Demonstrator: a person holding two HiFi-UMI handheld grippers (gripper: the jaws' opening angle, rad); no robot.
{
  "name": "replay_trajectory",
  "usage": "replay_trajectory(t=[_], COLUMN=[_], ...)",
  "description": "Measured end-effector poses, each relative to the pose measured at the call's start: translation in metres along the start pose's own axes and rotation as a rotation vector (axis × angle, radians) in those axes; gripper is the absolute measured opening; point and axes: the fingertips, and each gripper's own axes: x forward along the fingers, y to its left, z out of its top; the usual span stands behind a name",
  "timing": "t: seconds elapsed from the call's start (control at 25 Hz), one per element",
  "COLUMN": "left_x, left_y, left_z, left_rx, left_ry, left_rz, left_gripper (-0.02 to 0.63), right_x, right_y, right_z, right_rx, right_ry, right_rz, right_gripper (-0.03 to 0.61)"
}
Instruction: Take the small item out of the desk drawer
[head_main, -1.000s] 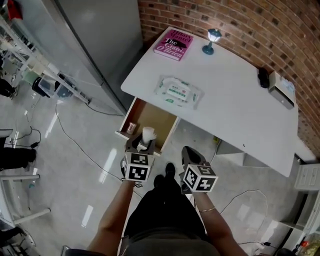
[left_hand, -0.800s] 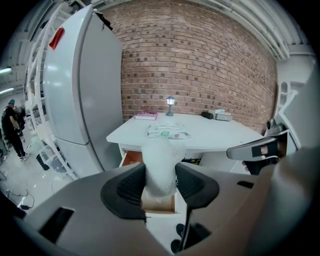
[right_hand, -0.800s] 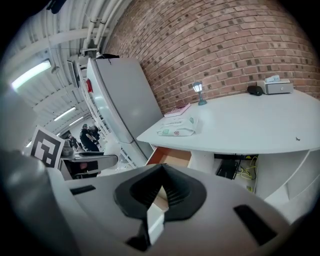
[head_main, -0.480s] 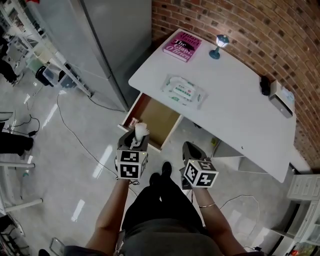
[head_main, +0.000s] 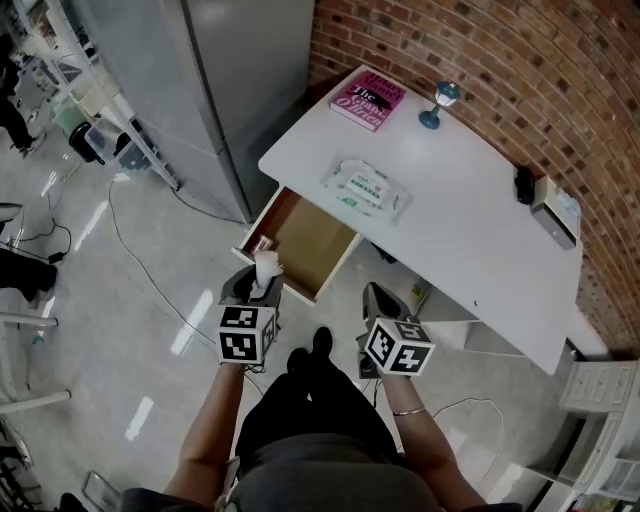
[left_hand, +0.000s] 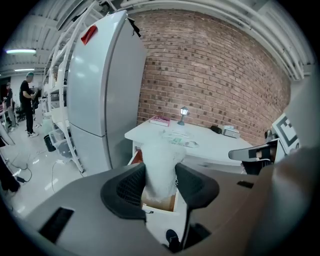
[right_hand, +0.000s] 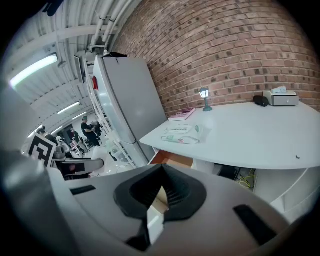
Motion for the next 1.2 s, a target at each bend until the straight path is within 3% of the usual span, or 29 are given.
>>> replay_trajectory(t=[0.32,1.2], left_x=[-0.0087,-0.0110], left_y=[0.0053,-0.0045], left_z=[0.0026,0.0086], left_rx=[-0.047,-0.021], left_ry=[-0.019,-0.033], left_rz=[-0.009,-0.056], left_gripper=[0.190,0.190], right_x=[0.0002,-0.0050], right_y=[0.0063,0.0108], right_z=[0.0005,0.0023], right_rx=[-0.004,-0.045], right_ry=[0.003,-0.009], right_rz=[0.031,0.008], right_gripper=[0.002,0.002])
